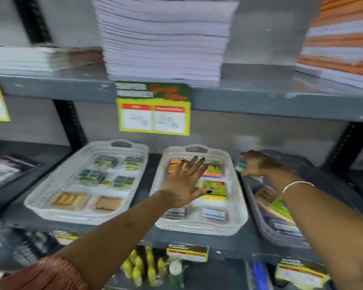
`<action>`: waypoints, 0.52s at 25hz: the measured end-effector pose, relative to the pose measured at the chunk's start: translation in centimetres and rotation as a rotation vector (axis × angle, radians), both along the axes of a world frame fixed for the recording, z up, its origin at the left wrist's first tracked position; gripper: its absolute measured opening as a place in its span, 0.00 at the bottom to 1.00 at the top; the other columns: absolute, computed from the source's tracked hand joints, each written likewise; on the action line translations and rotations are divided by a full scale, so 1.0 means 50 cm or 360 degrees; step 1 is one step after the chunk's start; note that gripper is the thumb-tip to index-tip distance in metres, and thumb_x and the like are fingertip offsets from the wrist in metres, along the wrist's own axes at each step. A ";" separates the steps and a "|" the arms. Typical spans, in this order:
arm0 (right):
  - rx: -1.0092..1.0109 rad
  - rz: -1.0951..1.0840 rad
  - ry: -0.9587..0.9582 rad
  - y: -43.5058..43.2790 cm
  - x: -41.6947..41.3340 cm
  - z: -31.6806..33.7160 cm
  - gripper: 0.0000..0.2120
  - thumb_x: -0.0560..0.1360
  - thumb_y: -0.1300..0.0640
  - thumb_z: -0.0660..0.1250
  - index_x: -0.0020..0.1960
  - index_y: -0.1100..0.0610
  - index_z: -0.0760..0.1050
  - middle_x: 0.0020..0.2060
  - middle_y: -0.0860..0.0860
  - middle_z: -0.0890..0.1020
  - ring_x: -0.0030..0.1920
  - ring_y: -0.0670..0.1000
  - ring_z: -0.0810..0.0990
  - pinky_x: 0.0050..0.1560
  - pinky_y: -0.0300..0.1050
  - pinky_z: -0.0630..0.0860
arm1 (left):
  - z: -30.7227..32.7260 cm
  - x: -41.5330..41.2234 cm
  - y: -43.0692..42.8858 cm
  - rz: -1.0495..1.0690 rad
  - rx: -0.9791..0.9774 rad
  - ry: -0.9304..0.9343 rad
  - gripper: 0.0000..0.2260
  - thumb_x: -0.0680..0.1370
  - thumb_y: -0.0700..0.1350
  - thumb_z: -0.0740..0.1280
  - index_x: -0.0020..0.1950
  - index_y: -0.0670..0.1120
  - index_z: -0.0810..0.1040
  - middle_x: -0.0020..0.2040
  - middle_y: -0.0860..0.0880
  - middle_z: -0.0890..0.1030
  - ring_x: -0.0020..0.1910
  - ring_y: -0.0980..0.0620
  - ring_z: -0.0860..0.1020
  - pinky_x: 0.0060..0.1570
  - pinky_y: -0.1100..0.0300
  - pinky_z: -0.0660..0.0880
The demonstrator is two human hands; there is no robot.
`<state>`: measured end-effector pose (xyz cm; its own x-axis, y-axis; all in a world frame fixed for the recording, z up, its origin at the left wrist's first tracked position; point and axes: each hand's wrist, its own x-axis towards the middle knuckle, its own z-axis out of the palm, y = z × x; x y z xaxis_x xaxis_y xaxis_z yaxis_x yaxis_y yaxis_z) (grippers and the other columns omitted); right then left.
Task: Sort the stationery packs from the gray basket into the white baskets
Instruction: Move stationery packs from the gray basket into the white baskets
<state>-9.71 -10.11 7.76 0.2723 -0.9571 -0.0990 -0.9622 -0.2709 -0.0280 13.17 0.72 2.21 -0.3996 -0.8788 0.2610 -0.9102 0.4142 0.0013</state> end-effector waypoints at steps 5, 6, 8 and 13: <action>-0.0082 0.0267 -0.0047 0.024 0.275 0.018 0.31 0.70 0.49 0.72 0.69 0.59 0.68 0.63 0.60 0.73 0.64 0.59 0.74 0.61 0.48 0.74 | 0.015 0.310 0.088 0.0303 -0.0066 0.0032 0.45 0.67 0.73 0.31 0.75 0.45 0.51 0.76 0.45 0.51 0.74 0.46 0.46 0.71 0.47 0.42; -0.0076 0.0299 -0.0050 0.032 0.334 0.017 0.32 0.70 0.48 0.71 0.70 0.59 0.67 0.63 0.60 0.73 0.64 0.59 0.73 0.62 0.49 0.74 | 0.014 0.377 0.107 0.0361 -0.0059 0.0046 0.46 0.67 0.73 0.30 0.74 0.44 0.51 0.76 0.44 0.51 0.74 0.45 0.46 0.71 0.46 0.43; -0.0048 0.0337 -0.0065 0.051 0.441 0.015 0.34 0.70 0.49 0.72 0.70 0.61 0.67 0.65 0.60 0.72 0.66 0.60 0.73 0.64 0.50 0.73 | 0.007 0.503 0.144 0.0487 -0.0050 0.0072 0.45 0.68 0.72 0.31 0.74 0.44 0.52 0.76 0.43 0.52 0.74 0.43 0.49 0.71 0.43 0.47; -0.0047 0.0463 -0.0102 0.103 0.672 -0.023 0.31 0.66 0.48 0.73 0.65 0.60 0.72 0.64 0.59 0.75 0.64 0.59 0.75 0.62 0.49 0.74 | -0.037 0.779 0.247 0.0731 0.0010 0.0228 0.46 0.68 0.74 0.35 0.74 0.44 0.53 0.75 0.44 0.51 0.74 0.45 0.51 0.69 0.45 0.54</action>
<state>23.89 -4.98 6.60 0.5405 -0.8401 -0.0459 -0.8405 -0.5367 -0.0739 52.12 13.05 0.37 0.0696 -0.9577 0.2791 -0.9895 -0.0308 0.1411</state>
